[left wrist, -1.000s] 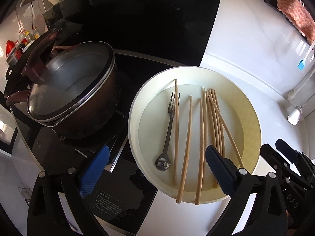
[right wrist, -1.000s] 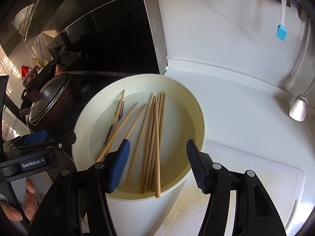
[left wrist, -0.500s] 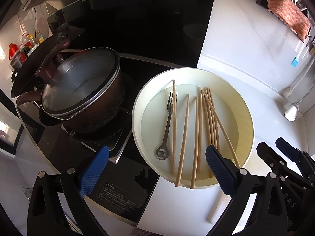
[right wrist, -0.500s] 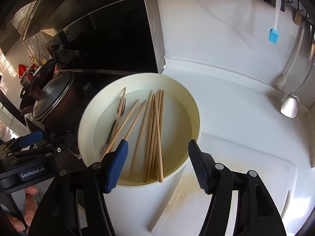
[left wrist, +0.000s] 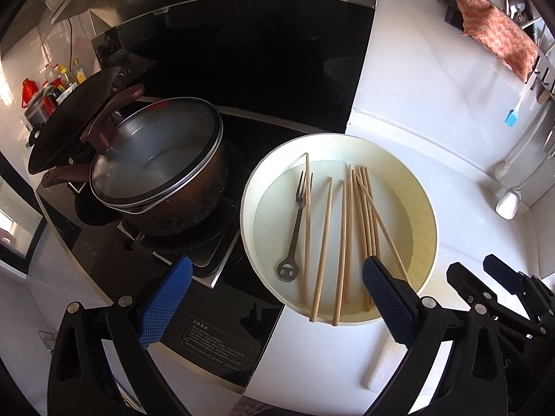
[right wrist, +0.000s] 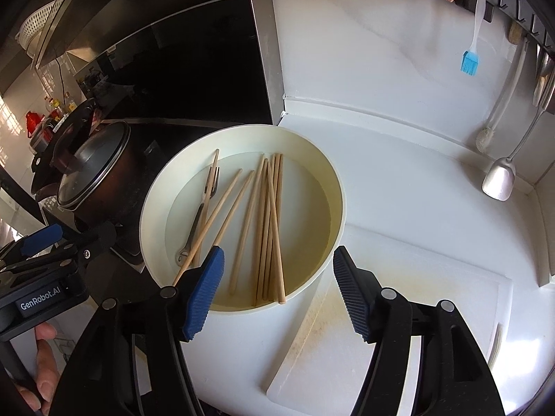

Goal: Organize utensils

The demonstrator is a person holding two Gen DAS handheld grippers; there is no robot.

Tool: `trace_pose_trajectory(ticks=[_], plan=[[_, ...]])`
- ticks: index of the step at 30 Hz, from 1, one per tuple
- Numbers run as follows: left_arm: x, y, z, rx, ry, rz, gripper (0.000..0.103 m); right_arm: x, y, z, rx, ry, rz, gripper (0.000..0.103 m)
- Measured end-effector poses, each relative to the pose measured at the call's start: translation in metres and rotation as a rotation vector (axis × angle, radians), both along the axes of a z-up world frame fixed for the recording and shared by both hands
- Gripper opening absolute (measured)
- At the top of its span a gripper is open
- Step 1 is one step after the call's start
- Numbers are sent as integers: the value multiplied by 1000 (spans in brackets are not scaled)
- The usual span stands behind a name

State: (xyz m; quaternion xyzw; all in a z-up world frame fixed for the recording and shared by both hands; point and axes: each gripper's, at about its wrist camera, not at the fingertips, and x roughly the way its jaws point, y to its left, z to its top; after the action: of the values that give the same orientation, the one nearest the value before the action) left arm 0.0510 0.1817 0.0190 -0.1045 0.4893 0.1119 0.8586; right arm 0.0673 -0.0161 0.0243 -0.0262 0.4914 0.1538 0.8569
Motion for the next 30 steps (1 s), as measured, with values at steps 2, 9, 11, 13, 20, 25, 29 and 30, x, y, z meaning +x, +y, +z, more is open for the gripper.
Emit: trace_pose_trajectory(ticks=[2, 9, 11, 13, 20, 25, 29, 30], plan=[[-2, 0, 1, -1, -3, 0, 97, -1, -1, 2, 1, -3, -3, 63], [-4, -1, 2, -3, -1, -2, 97, -3, -2, 3, 1, -1, -13, 63], [-5, -1, 2, -4, -3, -4, 97, -4, -2, 3, 0, -2, -12, 63], [-6, -1, 2, -3, -3, -4, 97, -4, -2, 3, 0, -2, -12, 63], [-7, -1, 2, 6, 0, 7, 97, -4, -3, 4, -4, -2, -23, 63], [-7, 1, 3, 8, -1, 14, 97, -4, -3, 5, -8, -4, -27, 63], [-8, 2, 3, 7, 0, 18, 97, -4, -3, 7, -11, -5, -29, 63], [-8, 2, 3, 6, 0, 19, 97, -4, -3, 7, -12, -5, -29, 63]])
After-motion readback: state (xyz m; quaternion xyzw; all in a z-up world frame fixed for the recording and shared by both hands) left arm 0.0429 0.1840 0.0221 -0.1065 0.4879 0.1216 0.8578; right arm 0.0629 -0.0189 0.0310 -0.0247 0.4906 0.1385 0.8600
